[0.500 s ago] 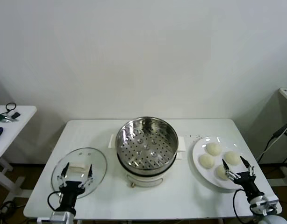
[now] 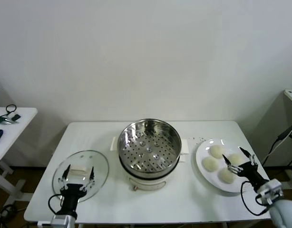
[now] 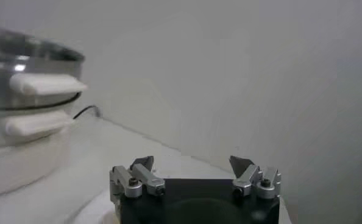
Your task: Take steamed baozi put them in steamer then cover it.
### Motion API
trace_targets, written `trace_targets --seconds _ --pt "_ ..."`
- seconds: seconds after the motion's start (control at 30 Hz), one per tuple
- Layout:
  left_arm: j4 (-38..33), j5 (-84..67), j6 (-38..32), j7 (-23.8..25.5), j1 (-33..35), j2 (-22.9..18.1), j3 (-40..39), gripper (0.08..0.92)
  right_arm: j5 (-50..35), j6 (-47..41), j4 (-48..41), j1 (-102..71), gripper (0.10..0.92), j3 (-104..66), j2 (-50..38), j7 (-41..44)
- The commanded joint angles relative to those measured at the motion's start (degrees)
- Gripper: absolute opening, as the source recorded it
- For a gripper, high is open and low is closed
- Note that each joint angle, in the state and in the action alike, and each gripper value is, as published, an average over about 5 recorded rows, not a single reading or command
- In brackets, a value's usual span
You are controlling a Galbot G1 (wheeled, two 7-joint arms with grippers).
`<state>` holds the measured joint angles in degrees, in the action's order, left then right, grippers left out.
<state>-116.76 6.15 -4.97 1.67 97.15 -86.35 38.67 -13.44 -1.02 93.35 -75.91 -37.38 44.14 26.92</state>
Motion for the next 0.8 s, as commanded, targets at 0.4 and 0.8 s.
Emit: trace_targets --seconds 0.4,0.8 --pt "0.52 -3.47 -0.24 -1.56 0.15 2.32 0.04 0.823 17.6 -4.84 -17.37 44.81 0.823 42.2 -23.53 31.86" --pt "1.88 -3.75 0.18 -1.67 -0.68 2.94 0.06 0.823 24.93 1.81 -34.42 77.08 0.823 76.19 -10.91 39.61"
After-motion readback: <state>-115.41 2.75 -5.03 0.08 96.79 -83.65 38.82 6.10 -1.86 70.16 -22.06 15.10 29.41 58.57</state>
